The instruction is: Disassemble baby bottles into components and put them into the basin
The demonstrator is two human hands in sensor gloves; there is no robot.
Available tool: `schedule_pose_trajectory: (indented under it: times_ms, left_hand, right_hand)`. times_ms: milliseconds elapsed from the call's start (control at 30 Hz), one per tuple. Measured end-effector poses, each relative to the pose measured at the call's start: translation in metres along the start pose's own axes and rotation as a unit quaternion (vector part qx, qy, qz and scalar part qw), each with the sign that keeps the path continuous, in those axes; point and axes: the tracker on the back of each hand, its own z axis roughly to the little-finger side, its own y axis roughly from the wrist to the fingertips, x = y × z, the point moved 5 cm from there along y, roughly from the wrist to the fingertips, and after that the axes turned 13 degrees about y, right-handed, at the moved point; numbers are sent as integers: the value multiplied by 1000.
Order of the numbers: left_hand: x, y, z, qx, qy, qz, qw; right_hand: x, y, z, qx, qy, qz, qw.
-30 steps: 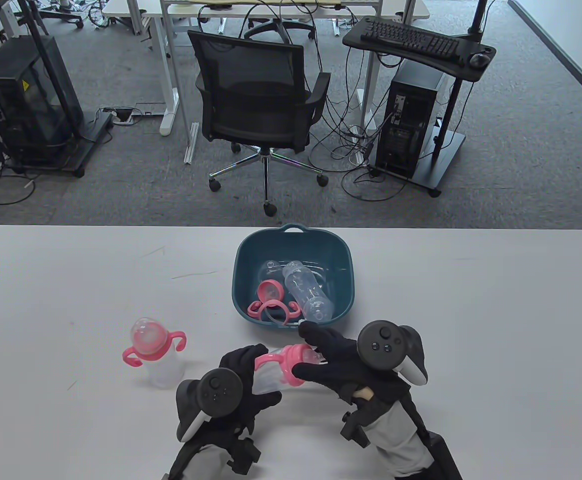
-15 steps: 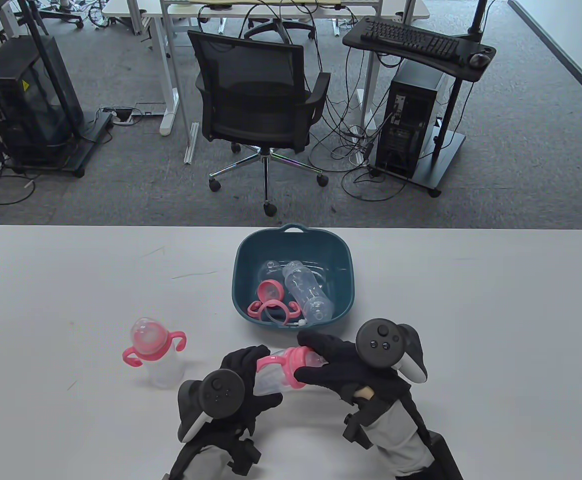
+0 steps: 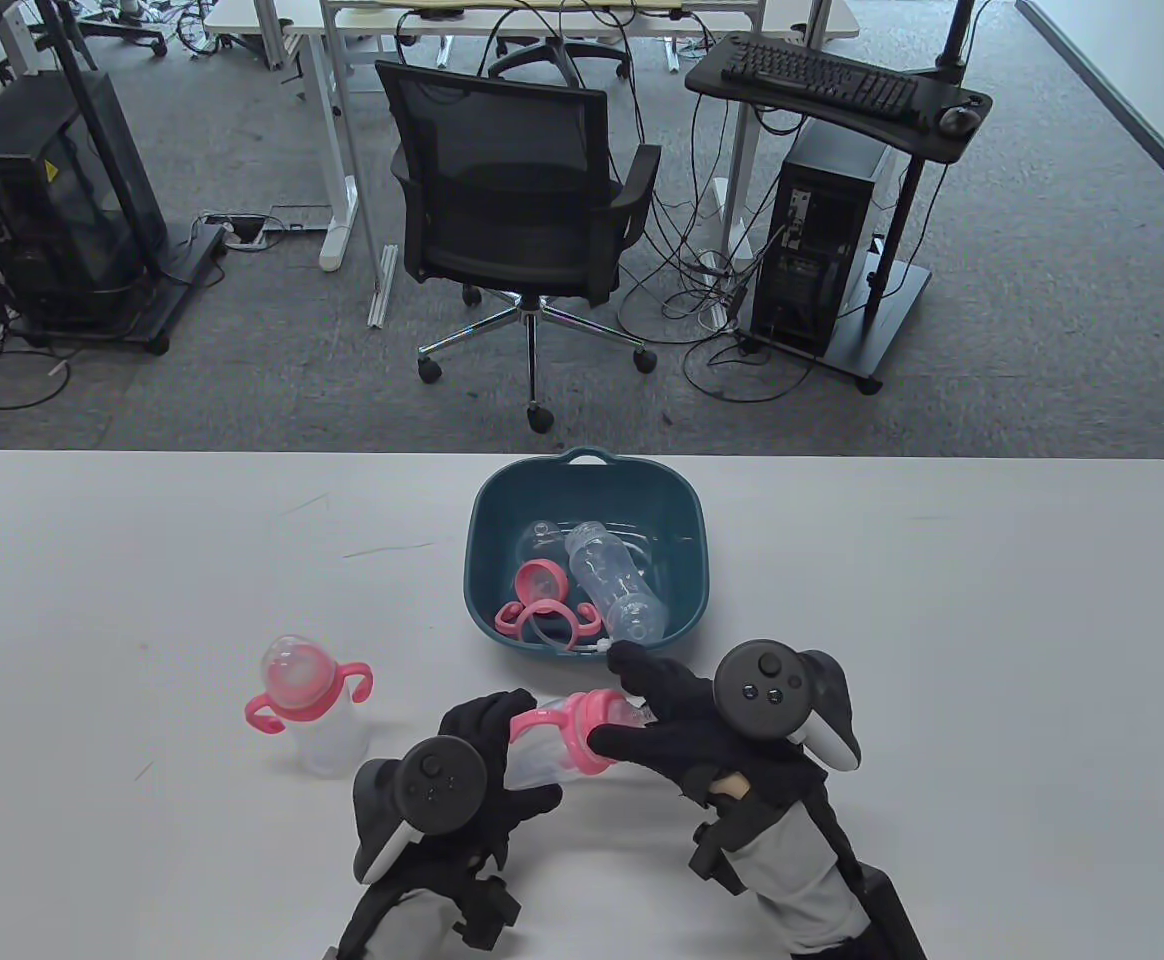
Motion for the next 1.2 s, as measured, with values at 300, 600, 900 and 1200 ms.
schedule_pose_trajectory:
  times_ms: [300, 600, 900, 1200]
  left_hand:
    - [0, 0, -3, -6, 8, 2, 1000]
    - [0, 0, -1, -2, 0, 1, 1000]
    - [2, 1, 4, 6, -13, -1, 1000]
    - [2, 1, 5, 9, -17, 0, 1000]
  right_hand:
    - [7, 3, 0, -2, 18, -24, 1000]
    - [8, 2, -6, -20, 33, -48, 998]
    - [3, 0, -11, -41, 29, -41, 998]
    - [-12, -6, -21, -68, 45, -8, 997]
